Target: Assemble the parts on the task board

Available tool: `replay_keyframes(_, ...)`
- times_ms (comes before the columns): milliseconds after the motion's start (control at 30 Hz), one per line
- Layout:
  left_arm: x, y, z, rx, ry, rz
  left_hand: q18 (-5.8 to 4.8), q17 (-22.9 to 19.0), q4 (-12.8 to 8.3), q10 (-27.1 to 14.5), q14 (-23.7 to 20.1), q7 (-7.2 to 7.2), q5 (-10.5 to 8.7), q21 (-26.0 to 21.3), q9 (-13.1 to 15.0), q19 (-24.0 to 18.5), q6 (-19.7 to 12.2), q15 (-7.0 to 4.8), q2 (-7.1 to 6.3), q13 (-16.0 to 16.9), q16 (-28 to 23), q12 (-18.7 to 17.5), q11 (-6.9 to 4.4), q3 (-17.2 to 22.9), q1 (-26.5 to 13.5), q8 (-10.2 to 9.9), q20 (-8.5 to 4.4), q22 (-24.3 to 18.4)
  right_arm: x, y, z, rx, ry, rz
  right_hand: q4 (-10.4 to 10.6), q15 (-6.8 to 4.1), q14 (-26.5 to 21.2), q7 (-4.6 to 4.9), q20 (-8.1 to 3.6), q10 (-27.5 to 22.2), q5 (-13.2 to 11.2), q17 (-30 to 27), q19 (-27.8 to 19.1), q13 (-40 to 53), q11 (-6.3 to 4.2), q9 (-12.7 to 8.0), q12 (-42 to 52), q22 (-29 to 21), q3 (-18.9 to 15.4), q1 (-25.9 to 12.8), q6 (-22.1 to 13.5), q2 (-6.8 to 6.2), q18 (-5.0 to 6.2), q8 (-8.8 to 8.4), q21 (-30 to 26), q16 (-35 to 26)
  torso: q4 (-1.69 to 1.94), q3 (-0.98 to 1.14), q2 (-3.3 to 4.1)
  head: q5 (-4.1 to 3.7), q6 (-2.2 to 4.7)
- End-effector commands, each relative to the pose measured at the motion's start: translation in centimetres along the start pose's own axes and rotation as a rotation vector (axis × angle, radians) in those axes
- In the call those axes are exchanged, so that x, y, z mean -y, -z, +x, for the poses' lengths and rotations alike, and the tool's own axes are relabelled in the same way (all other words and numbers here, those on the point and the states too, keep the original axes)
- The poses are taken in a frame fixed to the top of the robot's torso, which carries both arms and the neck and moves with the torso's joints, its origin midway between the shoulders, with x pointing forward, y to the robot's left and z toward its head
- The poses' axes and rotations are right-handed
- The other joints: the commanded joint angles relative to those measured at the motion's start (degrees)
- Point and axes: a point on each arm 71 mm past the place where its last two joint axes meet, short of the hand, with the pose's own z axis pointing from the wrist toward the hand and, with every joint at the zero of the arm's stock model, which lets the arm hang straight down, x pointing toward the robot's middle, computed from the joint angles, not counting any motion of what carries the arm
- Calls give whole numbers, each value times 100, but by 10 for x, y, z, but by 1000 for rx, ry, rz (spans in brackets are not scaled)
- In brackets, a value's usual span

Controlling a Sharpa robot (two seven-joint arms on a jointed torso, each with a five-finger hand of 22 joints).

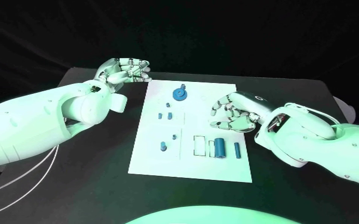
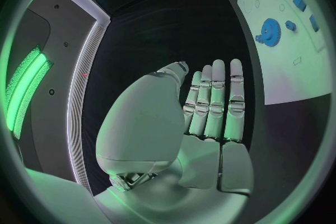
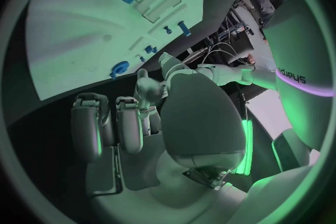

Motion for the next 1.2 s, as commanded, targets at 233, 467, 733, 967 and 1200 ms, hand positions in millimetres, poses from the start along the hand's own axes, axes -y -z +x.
replay_keyframes(233,1,2,2,-12,13,8,69,7,-11,-33,-24,-1,-5,-36,6,2,-56,-4,-11,7,-25,41,-11,30,-54,35,31,-8,29,40,11,-103,-115,300,82,-17,516,-12,27,154,63,1089,516,962,16,326,981,1429,-457,-418,-205,60,-147,382,251,123,-116,-14,-56,-291,-32)
replay_keyframes(467,1,3,3,-15,14,7,69,7,-11,-33,-24,-1,-5,-36,6,2,-56,-4,-11,7,-25,41,-11,30,-54,35,31,-8,30,51,28,-140,-101,368,94,-12,525,-11,34,144,6,1145,529,1015,21,398,997,1445,-871,-733,-324,179,-156,490,295,145,-121,-32,-69,-324,-68)
replay_keyframes(733,1,3,2,-14,13,6,69,7,-11,-33,-24,-1,-5,-36,6,2,-56,-4,-11,7,-25,41,-11,30,-54,35,31,-8,24,47,48,-141,-110,388,98,-12,524,-14,36,157,-50,1144,525,1052,19,416,1011,1443,-1088,-819,-349,312,-154,546,284,145,-102,-22,-50,-344,-59)
replay_keyframes(967,1,4,1,-12,12,5,69,7,-11,-33,-24,-1,-5,-36,6,2,-56,-4,-11,7,-25,41,-11,30,-54,35,31,-8,21,41,58,-145,-112,388,98,-12,528,-16,37,163,-25,1168,531,1066,19,417,1017,1448,-1161,-856,-355,371,-158,563,302,153,-104,-20,-45,-320,-76)
replay_keyframes(1200,1,5,1,-12,13,5,69,7,-11,-33,-24,-1,-5,-36,6,2,-56,-4,-11,7,-25,41,-11,30,-54,35,31,-8,18,37,71,-166,-114,387,99,-12,532,-16,37,168,-13,1187,535,1077,19,416,1023,1452,-1211,-883,-359,397,-160,572,315,159,-111,-22,-42,-307,-100)
